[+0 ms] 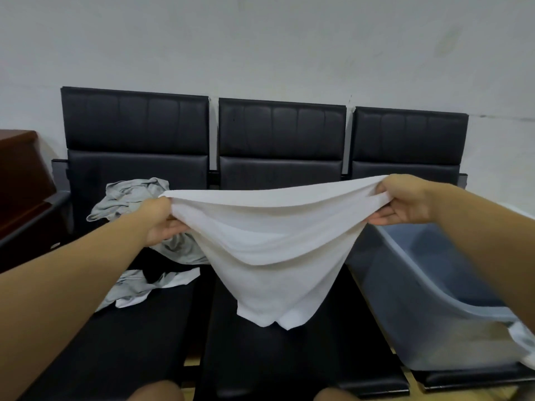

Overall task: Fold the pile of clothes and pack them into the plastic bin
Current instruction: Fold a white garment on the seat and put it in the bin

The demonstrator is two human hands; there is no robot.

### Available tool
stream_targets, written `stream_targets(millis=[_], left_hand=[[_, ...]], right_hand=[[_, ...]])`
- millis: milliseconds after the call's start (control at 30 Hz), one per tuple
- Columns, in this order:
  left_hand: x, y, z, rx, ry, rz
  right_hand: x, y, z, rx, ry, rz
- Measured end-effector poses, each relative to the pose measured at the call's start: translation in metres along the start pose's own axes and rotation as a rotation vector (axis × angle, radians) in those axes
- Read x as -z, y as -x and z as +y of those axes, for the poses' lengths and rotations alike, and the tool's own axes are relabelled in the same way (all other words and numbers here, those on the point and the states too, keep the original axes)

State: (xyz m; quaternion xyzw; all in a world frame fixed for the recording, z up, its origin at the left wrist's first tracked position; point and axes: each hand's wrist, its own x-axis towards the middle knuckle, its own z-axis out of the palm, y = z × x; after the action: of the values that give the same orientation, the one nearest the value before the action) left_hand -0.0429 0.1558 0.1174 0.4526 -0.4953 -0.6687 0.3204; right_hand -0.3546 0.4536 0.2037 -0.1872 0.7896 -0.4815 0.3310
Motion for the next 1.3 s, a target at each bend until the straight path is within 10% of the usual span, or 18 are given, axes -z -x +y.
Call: stream_targets(millis=[433, 800, 933, 967, 1100, 1300], left_hand=[[-0.023, -0.012, -0.021, 0.123, -0.195, -0.093], [0.026, -0.027, -0.049, -0.055, -1.545, 0.071], [0.069, -0.041, -0.062, 0.186, -1.905, -0.240], [0.077, -0.044, -0.065, 0.167, -1.833, -0.283], [0.051, -0.041, -0.072, 0.458, -0.372, -0.190], [-0.017, -0.033, -0.046, 0.110, 0.153, -0.247]], right_hand=[[-0.018, -0.023, 0.027, 0.001, 0.673, 0.280], [-0.018, -0.014, 0.043, -0.421, 1.007, -0.414], [-0.012, -0.015, 0.048, -0.385, 0.722, -0.567], [-0.013, -0.017, 0.051, -0.343, 0.624, -0.579], [-0.038, -0.028, 0.060, -0.176, 0.133, -0.535], [-0.094, -0.062, 0.040, 0.175, -0.279, -0.186]])
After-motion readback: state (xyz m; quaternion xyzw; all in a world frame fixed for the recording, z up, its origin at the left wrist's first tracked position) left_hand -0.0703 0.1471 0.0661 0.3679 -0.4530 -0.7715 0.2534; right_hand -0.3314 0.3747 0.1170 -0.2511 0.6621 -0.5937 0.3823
